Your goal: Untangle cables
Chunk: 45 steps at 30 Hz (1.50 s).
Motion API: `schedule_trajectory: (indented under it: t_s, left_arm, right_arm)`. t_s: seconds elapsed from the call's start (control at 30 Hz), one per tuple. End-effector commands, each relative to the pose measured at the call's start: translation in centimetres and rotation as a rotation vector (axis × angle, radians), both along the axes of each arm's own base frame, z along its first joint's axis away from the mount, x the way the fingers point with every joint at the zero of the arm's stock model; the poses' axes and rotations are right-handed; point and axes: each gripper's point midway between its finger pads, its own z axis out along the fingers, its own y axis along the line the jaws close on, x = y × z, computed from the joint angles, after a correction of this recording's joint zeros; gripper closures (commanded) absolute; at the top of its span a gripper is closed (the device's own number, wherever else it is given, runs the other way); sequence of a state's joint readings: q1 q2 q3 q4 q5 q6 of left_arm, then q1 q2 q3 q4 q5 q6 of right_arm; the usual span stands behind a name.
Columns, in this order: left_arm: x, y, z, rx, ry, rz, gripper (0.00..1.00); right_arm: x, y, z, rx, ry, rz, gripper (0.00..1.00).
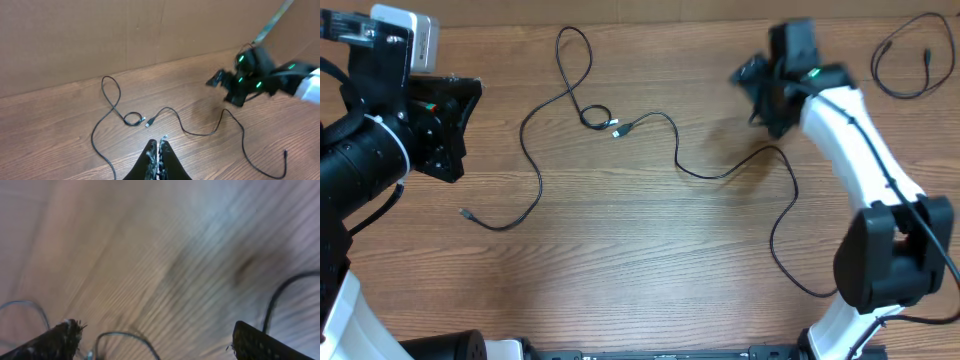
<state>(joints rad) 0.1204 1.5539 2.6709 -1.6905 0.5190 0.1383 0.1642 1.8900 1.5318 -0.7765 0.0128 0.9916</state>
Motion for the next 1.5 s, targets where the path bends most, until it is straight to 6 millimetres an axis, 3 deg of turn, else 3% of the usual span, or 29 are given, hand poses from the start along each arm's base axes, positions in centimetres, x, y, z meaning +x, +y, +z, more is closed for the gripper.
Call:
schedule_trajectory:
  t_s: [0.0,0.2,0.37,0.47,0.57,0.73,0.83,0.9,0.97,1.07,1.17,1.23,1.3,1.47]
  left_arm:
    - [0.1,0.2,-0.1,0.027,-0.01,-0.007,0.96]
    - [0.2,0.2,-0.2,0.035,-0.01,-0.013,0.96]
    - [0.6,0.2,-0.9,0.03,0.02,-0.013,0.96]
    - [0.8,0.2,-1.3,0.028,0.037,-0.014,0.96]
    - [0.9,0.3,-1.6,0.027,0.046,-0.014,0.96]
    - [0.9,0.3,-1.6,0.027,0.048,-0.014,0.96]
    - [0.9,0.3,-1.6,0.027,0.048,-0.014,0.96]
    - [0.9,0.3,-1.6,0.027,0.048,-0.014,0.96]
    - [0.9,0.3,-1.6,0.03,0.046,-0.016,0.96]
    - [0.9,0.3,-1.6,0.036,0.044,-0.019,0.96]
    - [0.9,0.3,-1.6,0.035,0.044,-0.019,0.96]
    - [0.9,0.3,-1.6,0.035,0.044,-0.019,0.96]
    - [0.9,0.3,-1.6,0.036,0.044,-0.02,0.96]
    - [0.9,0.3,-1.6,0.035,0.044,-0.019,0.96]
  right_arm:
    - [-1.5,0.3,-3.1,0.028,0.036,-0.123,0.05]
    - [-4.3,1.1,-7.6,-0.002,0.088,-0.109,0.05]
    - [-6.1,1.3,-9.5,-0.018,0.131,-0.094,0.05]
    - [-5.6,2.2,-9.1,0.016,0.108,-0.074,0.05]
    - [-3.9,3.4,-6.6,0.075,0.031,-0.054,0.06]
    - [-0.5,3.9,2.1,0.118,-0.182,-0.052,0.09]
    - [0.0,3.6,6.3,0.122,-0.279,-0.067,0.17]
    - [-0.5,3.5,7.0,0.12,-0.284,-0.066,0.17]
    - [-1.6,3.3,6.1,0.117,-0.224,-0.088,0.09]
    - [-5.6,2.4,2.6,0.149,-0.004,-0.258,0.0]
    - [-9.9,3.0,0.8,0.217,0.208,-0.377,0.0]
    - [-11.7,3.8,0.4,0.248,0.295,-0.395,0.0]
    - [-12.3,3.8,0.3,0.231,0.313,-0.398,0.0]
    - [-11.7,1.5,0.0,0.108,0.251,-0.446,0.0]
